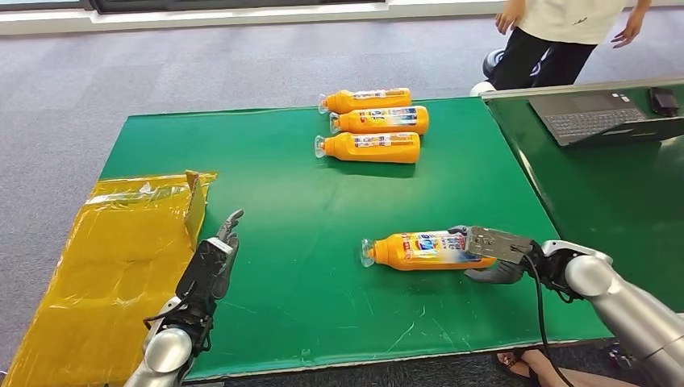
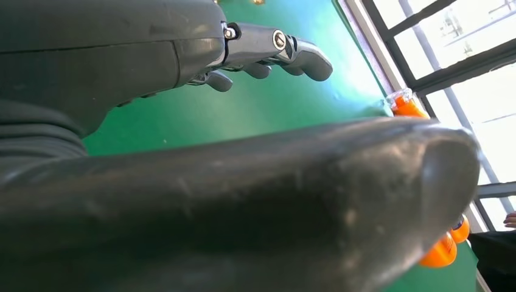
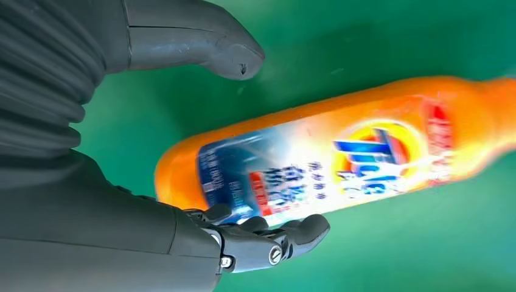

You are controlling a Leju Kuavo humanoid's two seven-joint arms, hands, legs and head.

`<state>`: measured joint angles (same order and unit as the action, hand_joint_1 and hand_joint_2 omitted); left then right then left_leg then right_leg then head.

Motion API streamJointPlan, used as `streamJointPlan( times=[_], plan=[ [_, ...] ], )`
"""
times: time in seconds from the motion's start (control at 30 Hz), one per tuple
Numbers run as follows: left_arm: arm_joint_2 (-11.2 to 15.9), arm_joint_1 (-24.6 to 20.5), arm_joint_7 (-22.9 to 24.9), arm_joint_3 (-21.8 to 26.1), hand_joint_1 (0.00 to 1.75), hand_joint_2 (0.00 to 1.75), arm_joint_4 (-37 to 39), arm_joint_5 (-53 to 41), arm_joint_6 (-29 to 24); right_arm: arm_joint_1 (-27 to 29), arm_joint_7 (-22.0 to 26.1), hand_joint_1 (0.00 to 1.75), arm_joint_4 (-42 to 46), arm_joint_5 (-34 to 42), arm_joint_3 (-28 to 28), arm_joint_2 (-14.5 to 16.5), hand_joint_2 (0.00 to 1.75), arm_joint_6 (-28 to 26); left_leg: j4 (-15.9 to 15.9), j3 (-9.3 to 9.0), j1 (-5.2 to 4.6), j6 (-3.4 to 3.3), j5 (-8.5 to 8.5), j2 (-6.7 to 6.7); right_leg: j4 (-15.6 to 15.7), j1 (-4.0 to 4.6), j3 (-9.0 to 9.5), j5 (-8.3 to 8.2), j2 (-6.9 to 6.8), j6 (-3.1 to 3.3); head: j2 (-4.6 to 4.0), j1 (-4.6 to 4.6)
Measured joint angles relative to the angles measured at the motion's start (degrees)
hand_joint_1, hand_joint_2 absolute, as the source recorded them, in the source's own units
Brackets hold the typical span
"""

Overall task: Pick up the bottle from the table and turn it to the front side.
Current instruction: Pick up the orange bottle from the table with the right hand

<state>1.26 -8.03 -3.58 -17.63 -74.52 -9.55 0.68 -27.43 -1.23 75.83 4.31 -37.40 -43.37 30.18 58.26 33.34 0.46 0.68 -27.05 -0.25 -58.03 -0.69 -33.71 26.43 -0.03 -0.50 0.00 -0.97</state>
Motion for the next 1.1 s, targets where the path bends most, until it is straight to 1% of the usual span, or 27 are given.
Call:
streamJointPlan(
  times=[0.13, 0.2, 0.27, 0.5, 0.7, 0.87, 1.1],
  plan=[
    [-0.12, 1.55, 0.18, 0.02, 0.00, 0.00, -0.70, 0.02, -0.23, -0.40, 1.13, 0.00, -0.70, -20.16, -1.06, 0.51, 1.75, -10.21, 0.01, 0.03, -0.04, -0.05, 0.04, -0.03, 0.00, -0.06, -0.01, -0.03, -0.08, -0.03, 0.00, 0.01],
    [-0.27, 1.99, 0.37, 0.02, 0.00, 0.00, -0.89, -0.08, -0.16, -0.31, 1.29, 0.00, -0.81, -25.75, -1.49, 0.73, 1.75, -12.78, 0.01, 0.03, -0.05, -0.05, 0.05, -0.04, 0.00, -0.06, 0.00, -0.04, -0.09, -0.03, 0.00, 0.00],
    [-0.48, 2.03, 0.45, 0.02, 0.00, 0.00, -0.87, -0.16, -0.08, 0.16, 1.62, 0.00, -0.93, -28.11, -1.78, 1.06, 1.75, -13.66, 0.01, 0.03, -0.05, -0.05, 0.06, -0.06, 0.00, -0.06, 0.00, -0.04, -0.10, -0.03, 0.00, -0.01],
    [-0.74, 1.99, 0.50, 0.02, 0.00, 0.00, -0.49, -0.20, -0.04, 1.15, 2.30, 0.00, -1.43, -30.25, -1.97, 2.66, 1.75, -14.33, 0.00, 0.05, -0.04, -0.05, 0.05, -0.05, 0.00, -0.05, -0.06, -0.03, -0.06, -0.03, 0.00, 0.01],
    [-0.80, 1.99, 0.41, 0.02, 0.00, 0.00, -0.24, -0.13, 0.00, 1.16, 3.22, 0.00, -1.85, -30.66, -1.97, 3.49, 1.75, -13.53, 0.00, 0.08, -0.04, -0.05, 0.05, -0.05, 0.00, -0.06, -0.06, -0.03, -0.07, -0.03, 0.00, 0.01],
    [-0.89, 2.07, -0.05, 0.02, 0.00, 0.00, 0.33, 0.19, 0.19, 1.18, 4.42, 0.00, -2.37, -29.96, -1.96, 3.81, 1.75, -12.40, 0.01, 0.07, -0.05, -0.05, 0.06, -0.06, 0.00, -0.07, -0.06, -0.03, -0.09, -0.03, 0.00, 0.01],
    [-1.02, 2.06, -0.20, 0.02, 0.00, 0.00, 0.92, 0.17, 0.94, 2.32, 4.92, 0.00, -2.61, -28.21, -1.74, 4.21, 1.75, -11.08, 0.00, 0.06, -0.05, -0.05, 0.05, -0.04, 0.00, -0.05, -0.07, -0.02, -0.07, -0.03, 0.00, 0.00]
  ],
)
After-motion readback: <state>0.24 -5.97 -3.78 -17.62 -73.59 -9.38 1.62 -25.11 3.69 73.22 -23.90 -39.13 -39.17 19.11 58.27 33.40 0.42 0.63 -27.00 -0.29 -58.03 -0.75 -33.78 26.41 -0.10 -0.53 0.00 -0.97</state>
